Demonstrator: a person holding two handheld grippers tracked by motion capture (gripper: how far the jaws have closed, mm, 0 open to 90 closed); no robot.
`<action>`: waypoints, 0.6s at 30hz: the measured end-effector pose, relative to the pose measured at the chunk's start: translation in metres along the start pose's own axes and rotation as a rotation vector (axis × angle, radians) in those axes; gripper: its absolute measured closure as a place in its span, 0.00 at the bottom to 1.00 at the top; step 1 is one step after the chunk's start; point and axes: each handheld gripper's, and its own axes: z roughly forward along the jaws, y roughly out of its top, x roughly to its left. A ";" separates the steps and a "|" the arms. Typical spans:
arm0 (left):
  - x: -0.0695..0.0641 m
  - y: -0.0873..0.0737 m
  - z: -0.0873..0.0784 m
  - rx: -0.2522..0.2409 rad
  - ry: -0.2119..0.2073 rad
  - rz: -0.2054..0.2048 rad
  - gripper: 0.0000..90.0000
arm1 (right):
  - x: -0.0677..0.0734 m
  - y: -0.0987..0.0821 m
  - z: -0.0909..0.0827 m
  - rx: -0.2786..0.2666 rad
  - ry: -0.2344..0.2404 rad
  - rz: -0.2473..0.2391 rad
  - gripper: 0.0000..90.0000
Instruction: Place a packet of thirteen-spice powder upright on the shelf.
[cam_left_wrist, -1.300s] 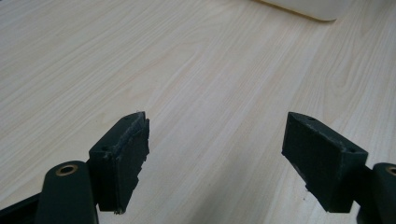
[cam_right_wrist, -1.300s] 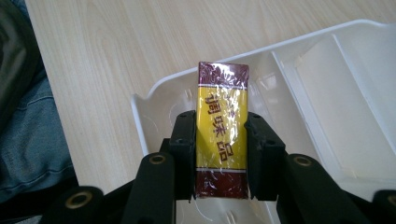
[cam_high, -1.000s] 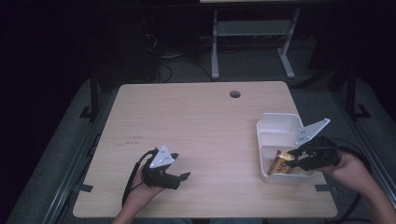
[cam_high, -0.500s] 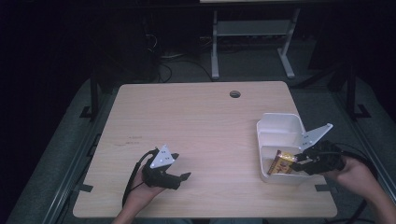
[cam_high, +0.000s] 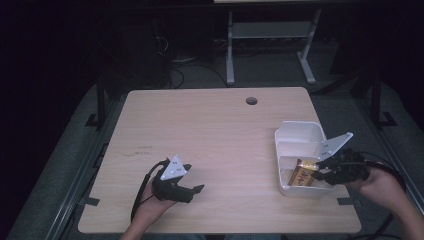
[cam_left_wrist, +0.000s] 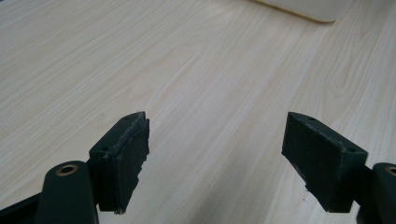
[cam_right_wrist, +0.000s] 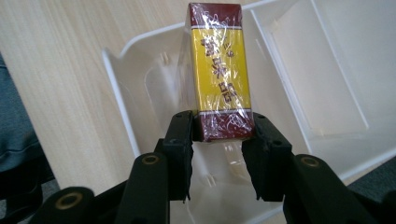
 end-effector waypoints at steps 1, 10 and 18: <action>0.000 0.000 0.000 0.000 0.000 0.000 0.25 | 0.000 -0.001 0.000 0.000 -0.004 0.000 0.69; -0.001 0.000 0.001 0.002 -0.002 0.004 0.25 | -0.002 -0.002 -0.003 -0.007 -0.033 0.004 0.68; -0.001 0.000 0.001 -0.002 -0.002 0.000 0.25 | -0.003 -0.004 -0.003 -0.033 -0.012 0.028 0.67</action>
